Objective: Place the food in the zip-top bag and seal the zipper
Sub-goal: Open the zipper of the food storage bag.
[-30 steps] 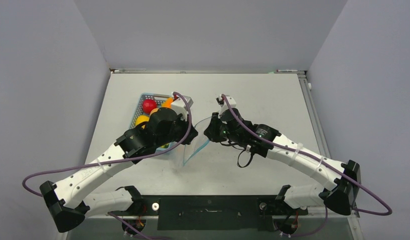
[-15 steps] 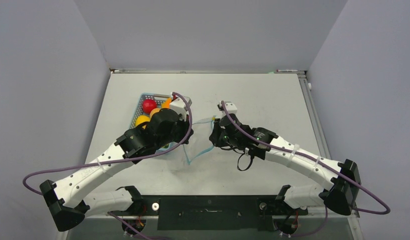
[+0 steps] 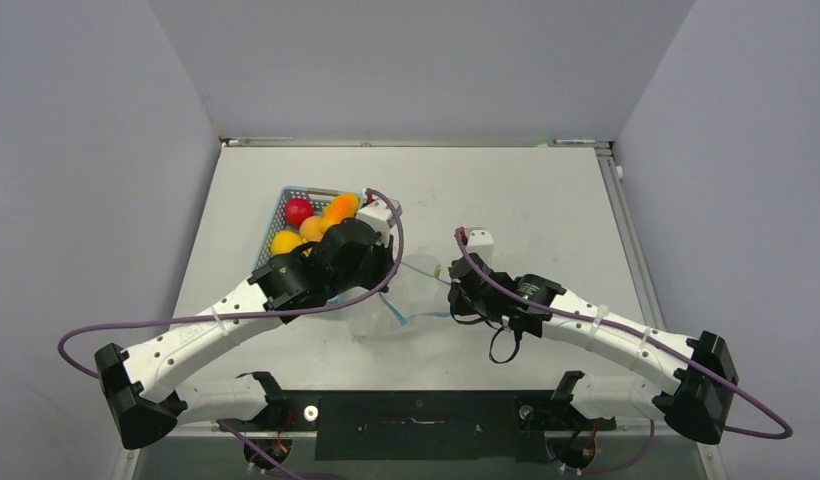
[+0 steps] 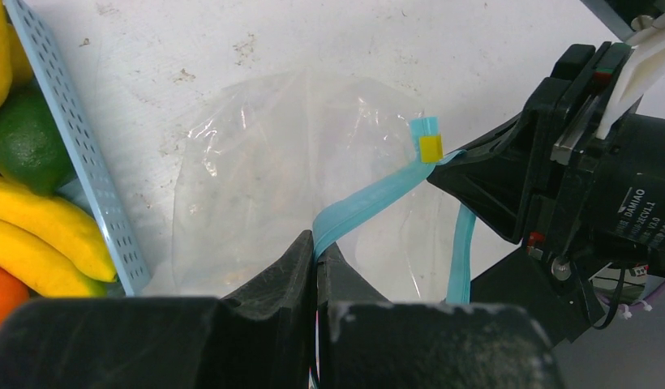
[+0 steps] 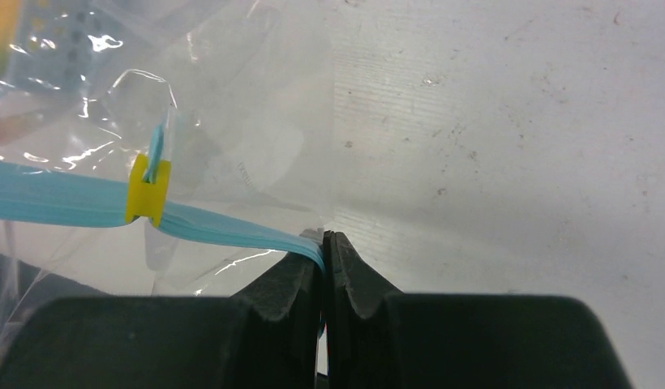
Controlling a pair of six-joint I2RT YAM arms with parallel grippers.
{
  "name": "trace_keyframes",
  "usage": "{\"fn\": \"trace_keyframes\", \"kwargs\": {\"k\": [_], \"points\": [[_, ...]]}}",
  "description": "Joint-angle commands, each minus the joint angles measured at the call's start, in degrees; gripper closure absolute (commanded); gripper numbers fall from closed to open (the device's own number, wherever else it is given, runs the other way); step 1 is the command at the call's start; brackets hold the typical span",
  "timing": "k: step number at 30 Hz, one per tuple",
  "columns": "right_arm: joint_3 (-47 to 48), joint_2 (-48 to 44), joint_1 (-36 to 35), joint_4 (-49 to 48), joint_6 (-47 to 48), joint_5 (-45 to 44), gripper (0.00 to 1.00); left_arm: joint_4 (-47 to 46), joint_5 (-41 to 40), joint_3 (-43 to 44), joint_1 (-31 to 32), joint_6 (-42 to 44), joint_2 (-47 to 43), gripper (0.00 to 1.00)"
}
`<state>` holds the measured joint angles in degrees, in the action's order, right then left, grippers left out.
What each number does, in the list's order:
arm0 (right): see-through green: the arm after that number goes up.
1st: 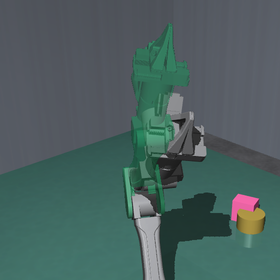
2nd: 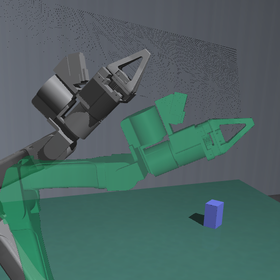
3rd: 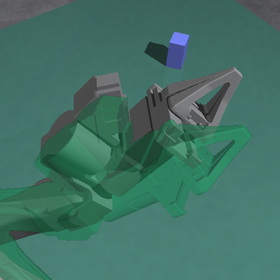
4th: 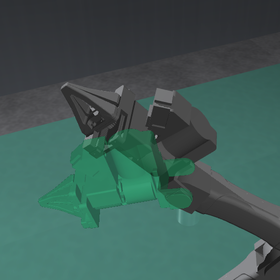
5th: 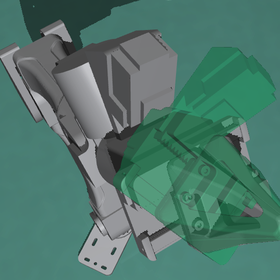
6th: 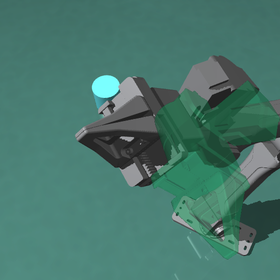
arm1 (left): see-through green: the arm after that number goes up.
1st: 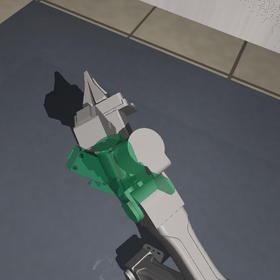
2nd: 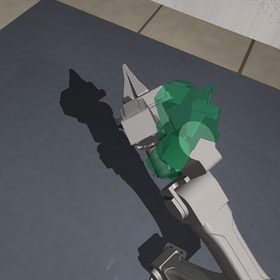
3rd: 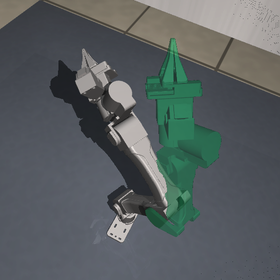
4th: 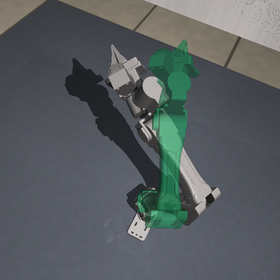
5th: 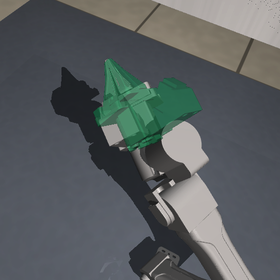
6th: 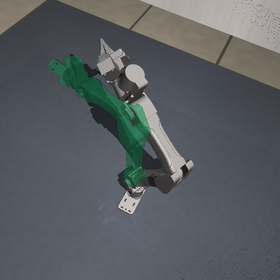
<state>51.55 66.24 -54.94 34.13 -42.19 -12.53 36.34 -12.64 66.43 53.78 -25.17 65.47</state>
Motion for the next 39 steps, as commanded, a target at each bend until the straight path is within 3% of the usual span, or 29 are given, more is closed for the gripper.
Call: {"fn": "trace_keyframes", "kwargs": {"k": [1,20,39], "points": [[-1.2,-0.4,-0.6,6.4,-1.4,-9.6,0.95,0.1,-3.4,4.2,1.1,1.2,0.1,1.00],[1.8,0.8,-3.3,12.2,-2.8,-18.8,0.95,7.9,-10.9,12.2,1.9,3.3,-0.4,1.00],[14.0,-0.3,-3.8,6.5,2.5,-10.3,0.95,13.3,-12.3,18.1,2.0,4.7,-2.2,1.00]]}}
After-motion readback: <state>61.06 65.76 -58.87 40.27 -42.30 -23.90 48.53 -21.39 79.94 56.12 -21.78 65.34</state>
